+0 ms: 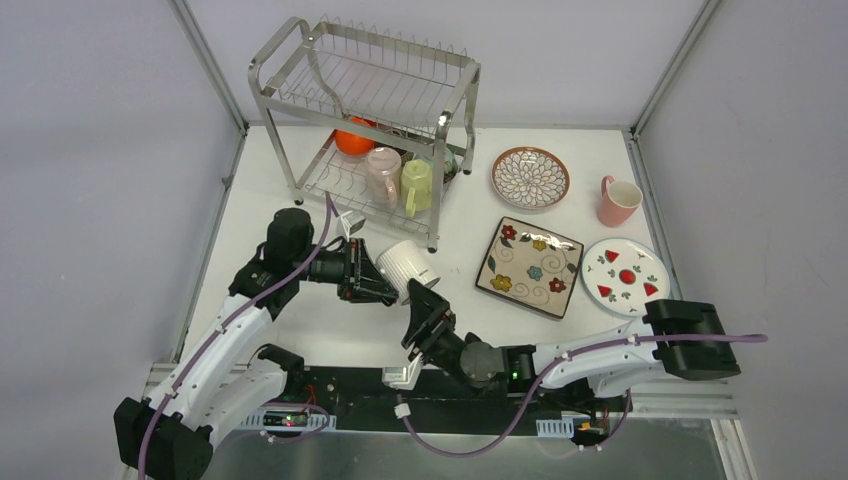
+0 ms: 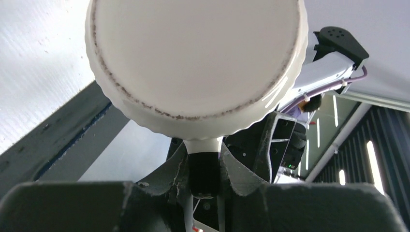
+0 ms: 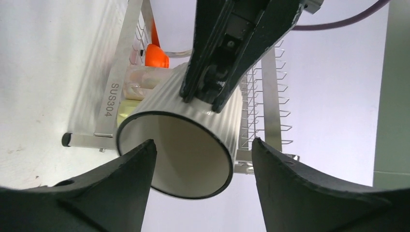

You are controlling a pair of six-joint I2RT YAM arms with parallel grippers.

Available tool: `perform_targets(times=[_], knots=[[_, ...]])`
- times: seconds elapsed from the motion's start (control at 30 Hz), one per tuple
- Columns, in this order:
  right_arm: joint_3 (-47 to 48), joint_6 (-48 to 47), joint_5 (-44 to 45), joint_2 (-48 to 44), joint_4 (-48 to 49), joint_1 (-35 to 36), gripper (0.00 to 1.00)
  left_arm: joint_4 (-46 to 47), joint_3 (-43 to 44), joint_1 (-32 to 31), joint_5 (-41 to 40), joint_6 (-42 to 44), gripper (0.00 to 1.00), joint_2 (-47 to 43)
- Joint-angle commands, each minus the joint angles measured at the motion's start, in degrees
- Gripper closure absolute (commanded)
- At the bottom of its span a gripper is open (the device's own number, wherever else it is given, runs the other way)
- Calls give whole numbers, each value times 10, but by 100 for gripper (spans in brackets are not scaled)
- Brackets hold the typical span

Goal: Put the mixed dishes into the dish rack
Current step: Turn the cup upside down in the dish rack.

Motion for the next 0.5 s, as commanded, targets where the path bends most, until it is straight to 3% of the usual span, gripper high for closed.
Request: perform_targets(times=[0.0,0.27,0.47], knots=[[-14,52,12,-34,19,4,24,48,48,-4,-40,14,100,-29],[-32,102,38,-68,13,17,3,22,52,-3,-141,81,100,-36],[-26,195,54,-88,-24,28,0,-27,48,-4,-372,197,100,-103]])
